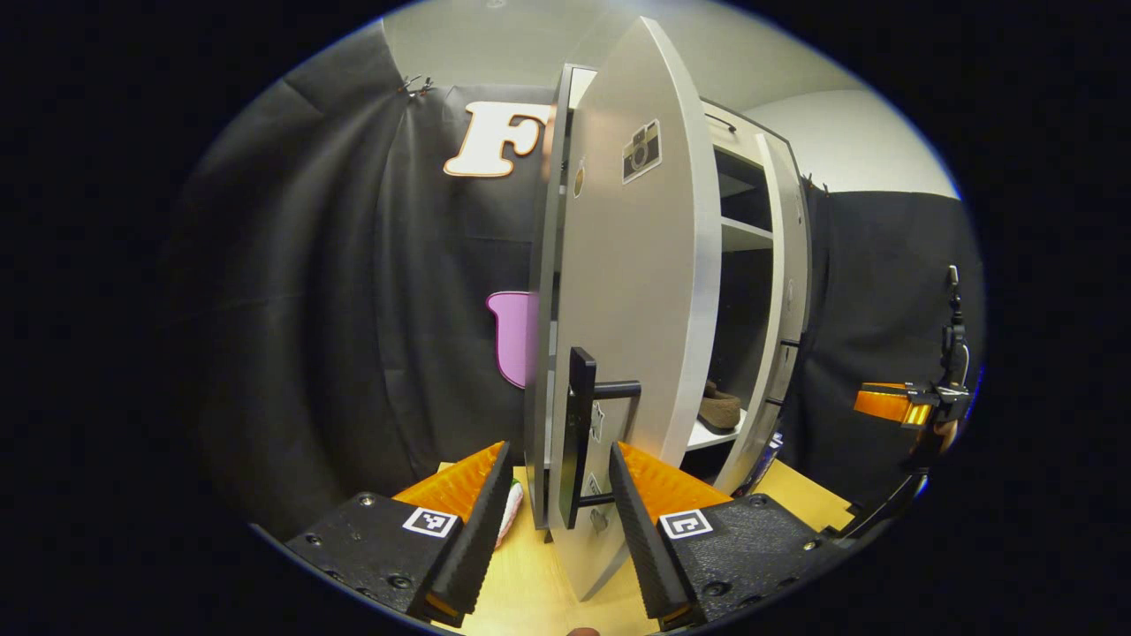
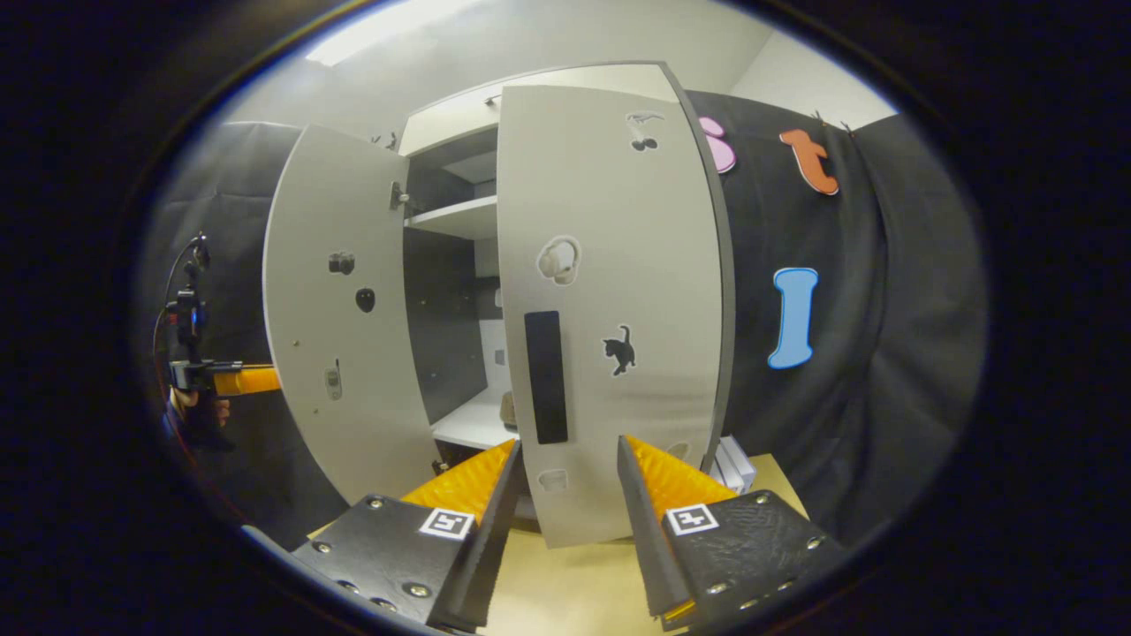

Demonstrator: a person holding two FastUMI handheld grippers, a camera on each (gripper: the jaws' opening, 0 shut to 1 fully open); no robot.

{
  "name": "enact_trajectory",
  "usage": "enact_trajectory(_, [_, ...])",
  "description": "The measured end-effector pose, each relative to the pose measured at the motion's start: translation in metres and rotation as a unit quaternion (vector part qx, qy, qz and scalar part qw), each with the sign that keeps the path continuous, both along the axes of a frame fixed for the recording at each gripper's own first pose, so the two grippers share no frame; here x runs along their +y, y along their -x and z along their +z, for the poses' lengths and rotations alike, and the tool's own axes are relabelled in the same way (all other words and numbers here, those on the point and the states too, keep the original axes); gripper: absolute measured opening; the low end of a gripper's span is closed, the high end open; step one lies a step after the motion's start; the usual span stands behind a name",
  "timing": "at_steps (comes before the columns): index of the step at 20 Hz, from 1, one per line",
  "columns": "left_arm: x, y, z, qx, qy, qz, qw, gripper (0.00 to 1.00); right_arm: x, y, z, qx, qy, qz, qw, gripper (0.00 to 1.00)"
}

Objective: Grab one shoe with the right hand and put it into the shoe cabinet, grab the other shoe with the left hand and put it into the shoe cabinet; then close the right door with the right hand and the left door with the left hand.

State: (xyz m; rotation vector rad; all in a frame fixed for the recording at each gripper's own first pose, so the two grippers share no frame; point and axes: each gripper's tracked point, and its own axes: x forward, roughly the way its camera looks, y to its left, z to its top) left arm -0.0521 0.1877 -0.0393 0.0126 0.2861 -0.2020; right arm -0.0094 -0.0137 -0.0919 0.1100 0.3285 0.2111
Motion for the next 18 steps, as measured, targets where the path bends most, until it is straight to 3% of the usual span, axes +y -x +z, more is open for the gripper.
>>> enact_trajectory(6, [-0.005,-0.002,-0.001,0.003,0.005,-0.027,1.000,0.69,-0.018,0.010,0.007,-0.007,0.001,-0.015,1.000,0.64])
enact_trajectory(8, [-0.006,-0.003,-0.002,0.005,0.004,-0.034,0.999,0.63,-0.023,0.014,0.008,-0.008,0.000,-0.022,1.000,0.64])
enact_trajectory(10, [-0.007,-0.003,-0.002,0.008,0.005,-0.042,0.999,0.63,-0.027,0.017,0.008,-0.005,-0.002,-0.025,1.000,0.61])
enact_trajectory(11, [-0.008,-0.003,-0.002,0.009,0.007,-0.046,0.999,0.69,-0.029,0.018,0.007,-0.004,-0.001,-0.026,1.000,0.61])
enact_trajectory(12, [-0.008,-0.003,-0.003,0.010,0.007,-0.049,0.999,0.63,-0.031,0.020,0.008,-0.004,0.001,-0.028,1.000,0.64])
enact_trajectory(14, [-0.006,-0.004,-0.003,0.010,0.002,-0.052,0.999,0.63,-0.036,0.022,0.011,-0.006,0.005,-0.033,0.999,0.61])
enact_trajectory(15, [-0.004,-0.004,-0.002,0.008,-0.001,-0.051,0.999,0.75,-0.039,0.023,0.013,-0.008,0.005,-0.036,0.999,0.61])
enact_trajectory(16, [-0.004,-0.007,-0.002,0.008,-0.001,-0.052,0.999,0.69,-0.042,0.025,0.015,-0.009,0.005,-0.040,0.999,0.61])
enact_trajectory(18, [-0.005,-0.009,-0.002,0.007,0.005,-0.054,0.999,0.69,-0.047,0.029,0.016,-0.011,0.005,-0.048,0.999,0.64])
